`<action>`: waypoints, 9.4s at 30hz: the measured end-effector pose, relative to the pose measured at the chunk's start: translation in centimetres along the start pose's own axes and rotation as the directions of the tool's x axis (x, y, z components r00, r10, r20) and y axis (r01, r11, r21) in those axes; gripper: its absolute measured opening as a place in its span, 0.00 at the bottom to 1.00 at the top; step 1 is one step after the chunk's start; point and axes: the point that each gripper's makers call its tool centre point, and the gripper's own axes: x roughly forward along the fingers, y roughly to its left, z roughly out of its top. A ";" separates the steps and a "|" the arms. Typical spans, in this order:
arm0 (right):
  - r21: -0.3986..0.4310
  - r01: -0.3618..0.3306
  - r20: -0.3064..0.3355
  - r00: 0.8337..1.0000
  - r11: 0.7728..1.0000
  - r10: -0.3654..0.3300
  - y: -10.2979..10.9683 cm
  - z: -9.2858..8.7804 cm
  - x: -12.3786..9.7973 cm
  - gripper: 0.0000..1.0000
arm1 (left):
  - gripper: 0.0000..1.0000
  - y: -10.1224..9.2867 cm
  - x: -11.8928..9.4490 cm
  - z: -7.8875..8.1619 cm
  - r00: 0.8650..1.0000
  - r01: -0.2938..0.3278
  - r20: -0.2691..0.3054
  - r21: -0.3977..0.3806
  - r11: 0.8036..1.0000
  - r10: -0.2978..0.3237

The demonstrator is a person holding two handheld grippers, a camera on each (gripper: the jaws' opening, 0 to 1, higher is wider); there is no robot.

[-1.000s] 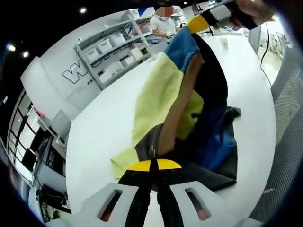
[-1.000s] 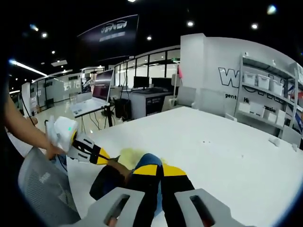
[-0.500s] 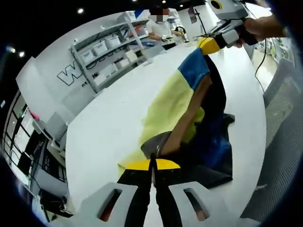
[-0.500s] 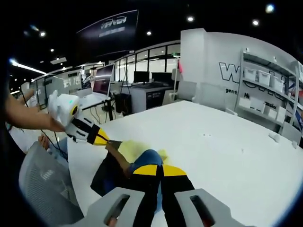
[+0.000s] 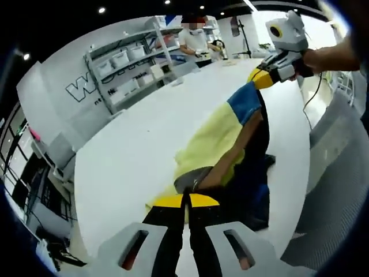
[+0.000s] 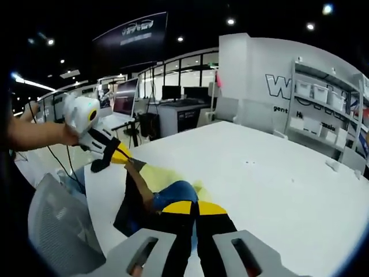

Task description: Fold the garment on the visible template until the final outline fits inside the template.

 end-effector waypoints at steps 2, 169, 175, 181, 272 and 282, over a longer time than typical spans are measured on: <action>0.002 -0.001 0.013 1.000 1.000 0.001 0.1 0.8 -0.5 0.00 | 0.03 0.2 -0.8 0.8 1.000 0.009 0.019 -0.008 1.000 -0.009; -0.018 0.293 -0.033 0.955 0.956 -0.294 -18.0 1.3 12.2 0.00 | 0.03 14.6 13.3 9.1 0.973 -0.008 0.208 -0.391 0.920 0.096; -0.008 0.302 -0.082 0.950 0.953 -0.301 -18.2 -0.4 13.5 0.00 | 0.03 14.6 14.3 8.5 0.977 -0.015 0.190 -0.400 0.917 0.099; -0.024 0.299 -0.103 0.948 0.954 -0.300 -18.3 -1.1 13.8 0.00 | 0.02 14.3 14.6 8.5 0.978 -0.019 0.185 -0.401 0.916 0.101; 0.051 0.216 -0.380 0.907 0.975 -0.181 -4.3 -17.7 0.0 0.16 | 0.13 -11.7 10.2 -2.4 0.965 0.254 -0.047 -0.065 0.965 -0.257; 0.110 0.220 -0.425 0.892 0.969 -0.155 -3.4 -19.4 -0.1 0.07 | 0.13 -12.9 11.9 -3.0 0.955 0.270 -0.110 -0.058 0.961 -0.275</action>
